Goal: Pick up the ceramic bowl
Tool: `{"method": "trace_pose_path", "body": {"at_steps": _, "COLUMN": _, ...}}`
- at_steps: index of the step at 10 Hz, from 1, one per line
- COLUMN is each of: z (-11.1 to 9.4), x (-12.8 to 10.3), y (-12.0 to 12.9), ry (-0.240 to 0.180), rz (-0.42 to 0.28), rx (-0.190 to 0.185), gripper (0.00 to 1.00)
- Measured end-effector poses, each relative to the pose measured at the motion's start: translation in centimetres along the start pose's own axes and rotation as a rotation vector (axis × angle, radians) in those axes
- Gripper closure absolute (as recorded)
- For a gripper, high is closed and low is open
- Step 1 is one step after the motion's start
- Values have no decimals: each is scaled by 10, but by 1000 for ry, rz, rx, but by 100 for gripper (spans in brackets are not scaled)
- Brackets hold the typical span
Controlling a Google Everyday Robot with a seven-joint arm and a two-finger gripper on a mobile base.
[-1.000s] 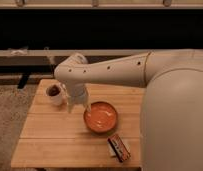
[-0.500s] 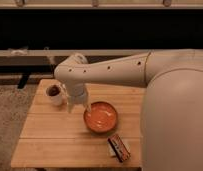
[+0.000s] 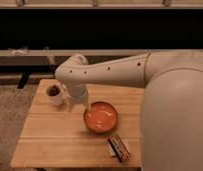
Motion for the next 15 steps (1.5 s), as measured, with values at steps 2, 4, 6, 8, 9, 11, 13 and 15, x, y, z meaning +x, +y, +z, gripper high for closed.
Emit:
{"method": "trace_pose_path", "body": {"at_steps": 2, "z": 25, "x": -9, "y": -5, "ry": -9, "rz": -9, "rx": -4, "gripper": 35}}
{"method": "trace_pose_path", "body": {"at_steps": 4, "z": 51, "x": -14, "y": -10, "ry": -1, "rz": -8, "rx": 0, "gripper": 35}}
{"method": "trace_pose_path", "body": {"at_steps": 6, "z": 68, "x": -14, "y": -14, "ry": 17, "rz": 6, "rx": 3, "gripper": 35}}
{"method": "trace_pose_path", "body": {"at_steps": 8, "z": 85, "x": -12, "y": -19, "ry": 44, "rz": 24, "rx": 9, "gripper": 35}}
{"method": "trace_pose_path", "body": {"at_steps": 9, "z": 92, "x": -11, "y": -19, "ry": 56, "rz": 28, "rx": 12, "gripper": 35}}
{"method": "trace_pose_path", "body": {"at_steps": 11, "z": 103, "x": -8, "y": -17, "ry": 80, "rz": 29, "rx": 19, "gripper": 35}}
{"method": "trace_pose_path", "body": {"at_steps": 13, "z": 113, "x": -6, "y": -20, "ry": 104, "rz": 38, "rx": 31, "gripper": 35}}
{"method": "trace_pose_path", "body": {"at_steps": 15, "z": 119, "x": -5, "y": -21, "ry": 127, "rz": 48, "rx": 46, "gripper": 47}}
